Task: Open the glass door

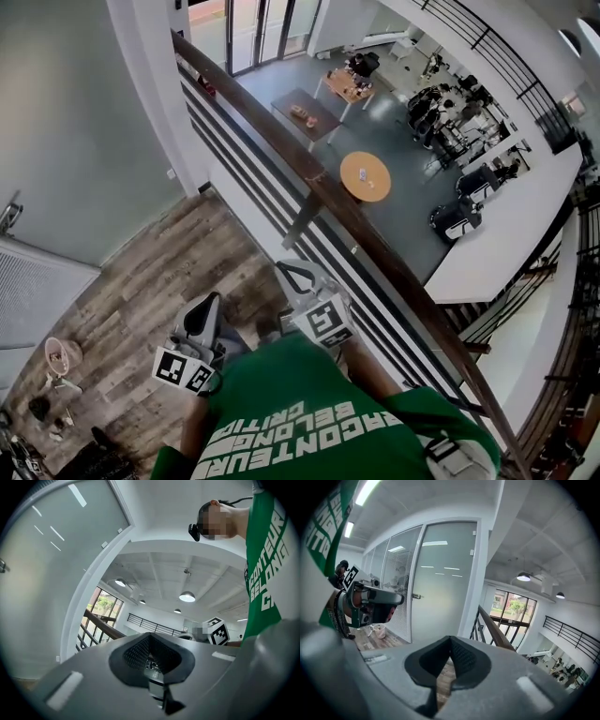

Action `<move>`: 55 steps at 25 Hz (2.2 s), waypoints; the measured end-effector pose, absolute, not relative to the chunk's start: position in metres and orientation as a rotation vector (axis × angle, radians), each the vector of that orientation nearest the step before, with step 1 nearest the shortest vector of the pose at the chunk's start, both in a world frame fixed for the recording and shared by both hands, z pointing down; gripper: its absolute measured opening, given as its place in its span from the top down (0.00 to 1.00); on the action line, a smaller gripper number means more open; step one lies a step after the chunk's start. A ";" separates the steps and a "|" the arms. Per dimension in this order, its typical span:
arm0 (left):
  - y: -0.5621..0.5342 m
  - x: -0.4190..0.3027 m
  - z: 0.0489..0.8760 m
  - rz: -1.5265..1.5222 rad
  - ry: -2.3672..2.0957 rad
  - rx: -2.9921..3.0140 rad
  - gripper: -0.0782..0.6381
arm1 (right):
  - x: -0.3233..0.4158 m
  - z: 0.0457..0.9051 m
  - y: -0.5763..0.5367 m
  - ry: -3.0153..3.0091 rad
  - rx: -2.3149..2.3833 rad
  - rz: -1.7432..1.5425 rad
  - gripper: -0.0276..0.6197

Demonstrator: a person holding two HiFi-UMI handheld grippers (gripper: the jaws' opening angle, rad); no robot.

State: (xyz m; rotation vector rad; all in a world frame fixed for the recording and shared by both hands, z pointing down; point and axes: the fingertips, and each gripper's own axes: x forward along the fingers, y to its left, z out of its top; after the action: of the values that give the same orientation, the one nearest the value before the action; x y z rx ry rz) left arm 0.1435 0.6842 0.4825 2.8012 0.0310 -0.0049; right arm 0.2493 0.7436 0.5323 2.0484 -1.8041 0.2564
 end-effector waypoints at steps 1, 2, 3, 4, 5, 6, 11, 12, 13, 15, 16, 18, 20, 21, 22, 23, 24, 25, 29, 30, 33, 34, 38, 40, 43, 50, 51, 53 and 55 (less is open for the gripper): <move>0.674 0.144 0.485 -0.006 0.029 2.798 0.87 | 0.250 0.534 0.734 -1.802 2.046 0.255 0.97; 0.664 0.144 0.487 -0.007 0.028 2.796 0.87 | 0.250 0.535 0.724 -1.797 2.044 0.254 0.97; 0.653 0.144 0.487 -0.011 0.029 2.797 0.87 | 0.250 0.537 0.715 -1.792 2.043 0.253 0.97; 0.642 0.145 0.486 -0.017 0.031 2.800 0.87 | 0.250 0.538 0.705 -1.784 2.042 0.253 0.97; 0.632 0.146 0.485 -0.024 0.032 2.804 0.87 | 0.251 0.538 0.695 -1.776 2.043 0.254 0.97; 0.620 0.147 0.482 -0.029 0.034 2.807 0.87 | 0.252 0.537 0.685 -1.769 2.046 0.256 0.97; 0.557 0.145 0.464 -0.057 0.026 2.820 0.87 | 0.251 0.521 0.623 -1.763 2.054 0.237 0.97; 0.543 0.142 0.462 -0.063 0.014 2.826 0.87 | 0.249 0.518 0.609 -1.767 2.052 0.229 0.97; 0.530 0.140 0.460 -0.069 0.000 2.829 0.87 | 0.247 0.516 0.595 -1.773 2.050 0.224 0.97; 0.507 0.134 0.461 -0.079 -0.028 2.826 0.87 | 0.244 0.517 0.573 -1.780 2.036 0.224 0.97; 0.497 0.131 0.463 -0.082 -0.043 2.819 0.87 | 0.242 0.519 0.565 -1.780 2.023 0.230 0.97; 0.479 0.122 0.468 -0.082 -0.077 2.806 0.87 | 0.237 0.526 0.550 -1.776 1.997 0.237 0.97; 0.458 0.110 0.473 -0.082 -0.116 2.799 0.87 | 0.228 0.530 0.532 -1.781 1.975 0.230 0.97; 0.447 0.103 0.475 -0.085 -0.140 2.797 0.87 | 0.224 0.532 0.521 -1.792 1.966 0.227 0.97; 0.435 0.096 0.476 -0.091 -0.167 2.794 0.87 | 0.219 0.533 0.509 -1.807 1.956 0.225 0.97; 0.424 0.090 0.476 -0.098 -0.192 2.791 0.87 | 0.215 0.532 0.498 -1.818 1.945 0.223 0.97; 0.414 0.085 0.476 -0.104 -0.210 2.789 0.87 | 0.212 0.531 0.489 -1.824 1.938 0.221 0.97; 0.405 0.081 0.475 -0.109 -0.220 2.788 0.87 | 0.209 0.530 0.481 -1.825 1.935 0.216 0.97; 0.375 0.056 0.469 -0.126 -0.317 2.779 0.87 | 0.189 0.523 0.447 -1.877 1.863 0.189 0.97; 0.369 0.048 0.467 -0.129 -0.353 2.771 0.87 | 0.182 0.520 0.438 -1.896 1.837 0.182 0.97; 0.351 0.026 0.472 -0.132 -0.429 2.750 0.87 | 0.167 0.528 0.418 -1.926 1.782 0.180 0.97; 0.346 0.021 0.478 -0.135 -0.450 2.743 0.87 | 0.164 0.535 0.412 -1.934 1.766 0.180 0.97; 0.335 0.009 0.487 -0.149 -0.555 2.710 0.87 | 0.158 0.537 0.384 -2.006 1.688 0.155 0.97; 0.332 0.006 0.483 -0.164 -0.600 2.699 0.87 | 0.154 0.539 0.367 -2.067 1.620 0.156 0.97; 0.331 0.014 0.478 -0.171 -0.590 2.715 0.87 | 0.151 0.552 0.337 -2.138 1.514 0.164 0.97; 0.281 0.009 0.478 -0.174 -0.822 2.648 0.87 | 0.143 0.561 0.250 -2.245 1.312 0.080 0.97; 0.274 0.006 0.479 -0.170 -0.865 2.633 0.87 | 0.144 0.561 0.239 -2.257 1.283 0.066 0.97; 0.260 0.004 0.478 -0.171 -0.936 2.609 0.87 | 0.148 0.559 0.218 -2.278 1.235 0.049 0.97; 0.242 0.001 0.474 -0.187 -1.019 2.590 0.87 | 0.154 0.558 0.196 -2.313 1.192 0.062 0.97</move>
State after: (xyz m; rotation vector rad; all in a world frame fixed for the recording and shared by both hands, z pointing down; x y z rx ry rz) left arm 0.0012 0.2423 0.4737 2.5900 -1.0192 -0.1872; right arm 0.1543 0.1961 0.5581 1.1915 -2.3126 0.0616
